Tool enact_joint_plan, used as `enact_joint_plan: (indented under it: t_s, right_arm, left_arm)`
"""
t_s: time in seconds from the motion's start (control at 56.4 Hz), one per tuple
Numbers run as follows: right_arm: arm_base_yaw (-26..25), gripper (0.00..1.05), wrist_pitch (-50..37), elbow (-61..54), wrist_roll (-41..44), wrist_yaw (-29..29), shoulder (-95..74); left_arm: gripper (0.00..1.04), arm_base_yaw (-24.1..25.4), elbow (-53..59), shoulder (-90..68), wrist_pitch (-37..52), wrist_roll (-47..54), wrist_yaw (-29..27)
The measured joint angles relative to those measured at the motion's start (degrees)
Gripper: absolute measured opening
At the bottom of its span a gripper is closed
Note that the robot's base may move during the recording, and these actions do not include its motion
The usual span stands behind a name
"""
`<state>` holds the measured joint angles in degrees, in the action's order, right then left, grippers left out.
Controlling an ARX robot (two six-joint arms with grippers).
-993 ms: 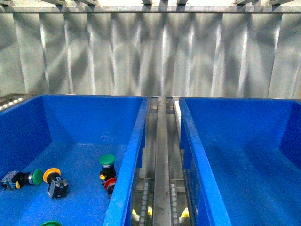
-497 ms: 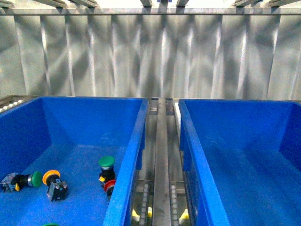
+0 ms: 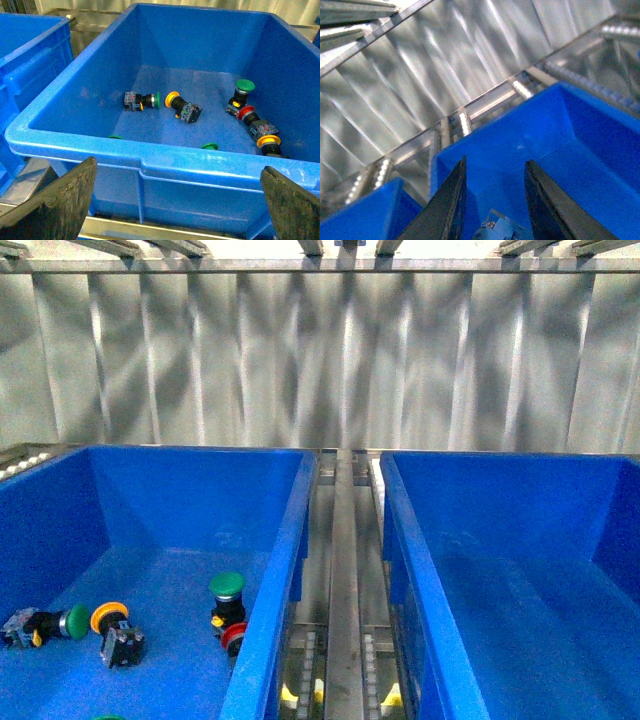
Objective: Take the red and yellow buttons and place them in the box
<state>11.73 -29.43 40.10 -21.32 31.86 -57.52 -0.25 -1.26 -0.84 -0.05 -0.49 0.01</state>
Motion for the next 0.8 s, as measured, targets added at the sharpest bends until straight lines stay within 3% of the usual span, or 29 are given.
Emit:
enact_joint_plan:
  t_s: [0.106,0.231,0.55,0.798]
  right_arm:
    - [-1.77,0.28,-1.49,0.0,8.5,-0.59,-0.42]
    - [-4.72,0.28,-1.7,0.0,12.13,-1.88,-0.66]
    - [-6.82,0.28,-0.59,0.61,12.52,-4.9,-1.79]
    - [-12.87,0.28,-0.9,1.4,11.65,-7.39,-3.17]
  left_arm:
    - [0.97,0.0,0.0,0.0,0.0,0.0,-0.02]
    - [0.97,0.0,0.0,0.0,0.0,0.0,-0.02]
    - [0.97,0.0,0.0,0.0,0.0,0.0,-0.17]
    - [0.97,0.0,0.0,0.0,0.0,0.0,-0.13]
